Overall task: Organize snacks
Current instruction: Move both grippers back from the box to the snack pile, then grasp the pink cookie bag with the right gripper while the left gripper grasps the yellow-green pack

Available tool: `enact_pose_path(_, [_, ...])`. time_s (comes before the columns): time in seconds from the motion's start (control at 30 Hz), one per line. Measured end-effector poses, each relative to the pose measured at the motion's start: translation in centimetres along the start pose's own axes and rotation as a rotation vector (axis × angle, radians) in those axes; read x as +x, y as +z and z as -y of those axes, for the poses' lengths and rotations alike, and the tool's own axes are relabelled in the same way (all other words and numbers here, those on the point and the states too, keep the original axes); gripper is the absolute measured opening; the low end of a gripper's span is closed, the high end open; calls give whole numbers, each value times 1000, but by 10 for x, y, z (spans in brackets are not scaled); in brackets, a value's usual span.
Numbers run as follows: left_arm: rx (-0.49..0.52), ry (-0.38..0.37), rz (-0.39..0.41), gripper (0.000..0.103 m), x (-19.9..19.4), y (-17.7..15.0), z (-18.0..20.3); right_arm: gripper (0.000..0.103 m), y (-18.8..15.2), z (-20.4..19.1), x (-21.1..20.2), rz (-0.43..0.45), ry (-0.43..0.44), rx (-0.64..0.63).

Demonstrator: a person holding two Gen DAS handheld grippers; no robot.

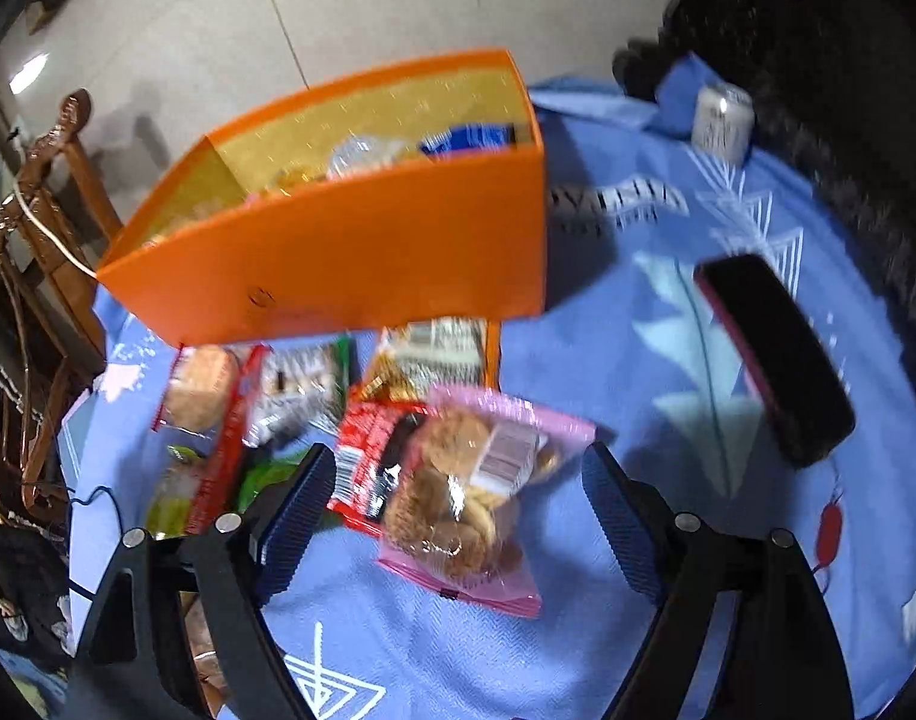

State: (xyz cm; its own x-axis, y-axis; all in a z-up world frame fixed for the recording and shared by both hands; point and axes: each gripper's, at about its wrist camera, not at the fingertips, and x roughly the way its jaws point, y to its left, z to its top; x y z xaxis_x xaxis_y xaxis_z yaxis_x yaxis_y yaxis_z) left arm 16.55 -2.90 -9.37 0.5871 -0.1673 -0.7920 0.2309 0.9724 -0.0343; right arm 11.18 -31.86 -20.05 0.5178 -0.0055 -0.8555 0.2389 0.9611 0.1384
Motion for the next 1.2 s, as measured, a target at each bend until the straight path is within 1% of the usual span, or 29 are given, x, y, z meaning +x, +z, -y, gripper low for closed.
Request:
enact_pose_path(0.23, [-8,10,-32,99,3,-10,-4,83,-2,3,23,-46,-26,28])
enact_pose_path(0.37, [2,13,-39,99,5,-11,-2,80,-3,8,35,-78,-13,64])
enact_pose_path(0.4, [5,14,-42,99,6,-12,-1,77,-3,8,38,-83,-13,61])
enact_pose_path(0.43, [7,14,-45,99,7,-12,-1,71,-5,7,41,-89,-5,54])
enact_pose_path(0.47, [10,14,-50,99,8,-13,-1,68,-5,7,40,-82,8,54])
enact_pose_path(0.5, [14,15,-57,99,10,-14,-1,56,-6,7,39,-77,18,47])
enact_pose_path(0.53, [14,16,-63,99,12,-15,-1,48,-7,7,37,-76,10,30])
enact_pose_path(0.57, [13,18,-69,99,15,-17,-1,47,-8,6,36,-73,-5,13])
enact_pose_path(0.7, [8,11,-110,99,30,-26,1,39,-14,10,25,-56,-5,3])
enact_pose_path(0.9, [45,6,-175,99,61,-42,17,37,-29,6,-5,-7,23,-39])
enact_pose_path(1.0, [56,10,-221,99,81,-55,23,38,-36,5,-20,9,43,-33])
enact_pose_path(1.1, [73,40,-279,99,102,-71,26,38,-39,5,-26,1,53,-22])
enact_pose_path(1.2, [78,43,-328,99,117,-84,26,38,-42,3,-29,0,63,-20])
